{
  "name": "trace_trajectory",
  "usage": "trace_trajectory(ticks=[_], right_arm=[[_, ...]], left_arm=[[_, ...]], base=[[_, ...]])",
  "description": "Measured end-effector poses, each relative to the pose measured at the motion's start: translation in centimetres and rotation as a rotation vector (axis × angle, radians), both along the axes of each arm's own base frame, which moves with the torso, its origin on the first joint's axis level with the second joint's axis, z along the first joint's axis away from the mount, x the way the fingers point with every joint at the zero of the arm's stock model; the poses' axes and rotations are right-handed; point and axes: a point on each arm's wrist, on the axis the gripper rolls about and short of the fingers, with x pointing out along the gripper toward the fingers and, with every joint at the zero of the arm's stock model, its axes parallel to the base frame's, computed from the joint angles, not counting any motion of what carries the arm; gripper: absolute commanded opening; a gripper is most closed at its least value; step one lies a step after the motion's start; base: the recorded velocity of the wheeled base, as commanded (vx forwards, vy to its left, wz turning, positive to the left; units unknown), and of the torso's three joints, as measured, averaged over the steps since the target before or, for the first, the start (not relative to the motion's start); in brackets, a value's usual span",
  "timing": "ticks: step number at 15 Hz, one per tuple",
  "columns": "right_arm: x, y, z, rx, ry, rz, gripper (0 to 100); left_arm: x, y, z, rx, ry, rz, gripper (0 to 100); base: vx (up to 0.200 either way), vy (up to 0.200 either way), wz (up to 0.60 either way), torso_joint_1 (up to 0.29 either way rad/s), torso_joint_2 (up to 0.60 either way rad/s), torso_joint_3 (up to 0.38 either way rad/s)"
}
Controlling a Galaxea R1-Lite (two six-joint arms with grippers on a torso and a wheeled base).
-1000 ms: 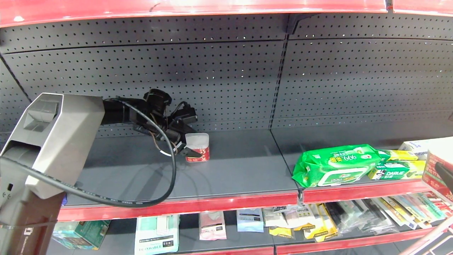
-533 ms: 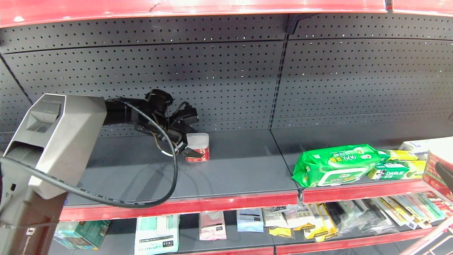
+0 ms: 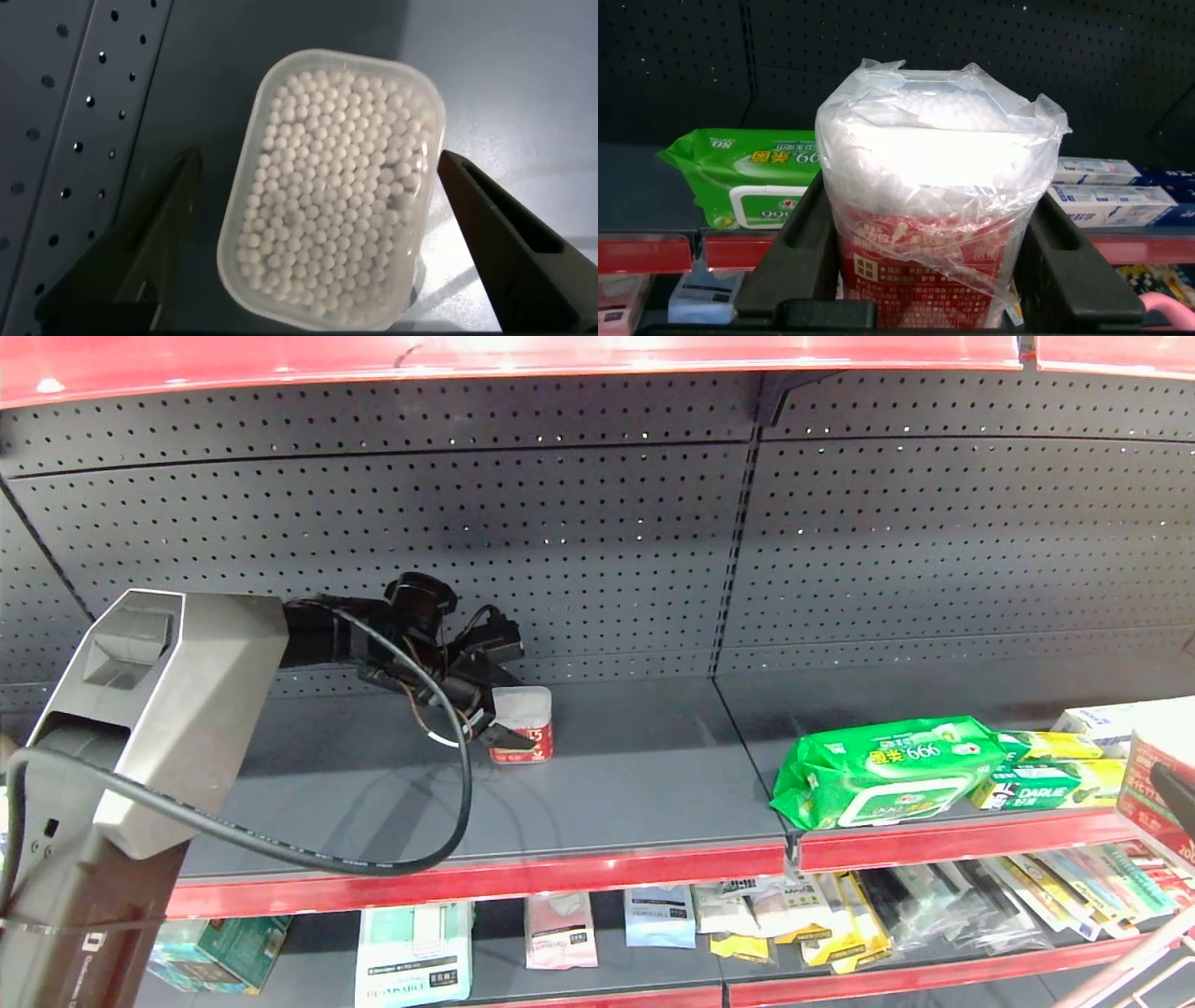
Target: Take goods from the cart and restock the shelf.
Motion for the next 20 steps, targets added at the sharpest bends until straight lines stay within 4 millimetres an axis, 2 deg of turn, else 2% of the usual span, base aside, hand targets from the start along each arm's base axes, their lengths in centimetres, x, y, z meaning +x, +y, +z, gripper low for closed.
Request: trace_trajectory(ticks=[10, 11, 20], right_arm=[[0.0, 0.0, 0.0, 0.002, 0.001, -0.004, 0], [0.0, 0.0, 0.0, 0.002, 0.002, -0.004, 0], [0.0, 0.0, -0.2, 0.002, 0.007, -0.004, 0]], left_arm=[[0.2, -0.1, -1.4, 0.008, 0.033, -0.003, 100], [0.2, -0.2, -1.4, 0.009, 0.035, -0.004, 0], [-0.2, 0.0, -1.6, 0.018, 0.071, -0.006, 0]], base=[[0.0, 0.0, 0.0, 0.0, 0.0, 0.0], [0.0, 0.0, 0.0, 0.0, 0.0, 0.0], [0.0, 0.0, 0.0, 0.0, 0.0, 0.0]])
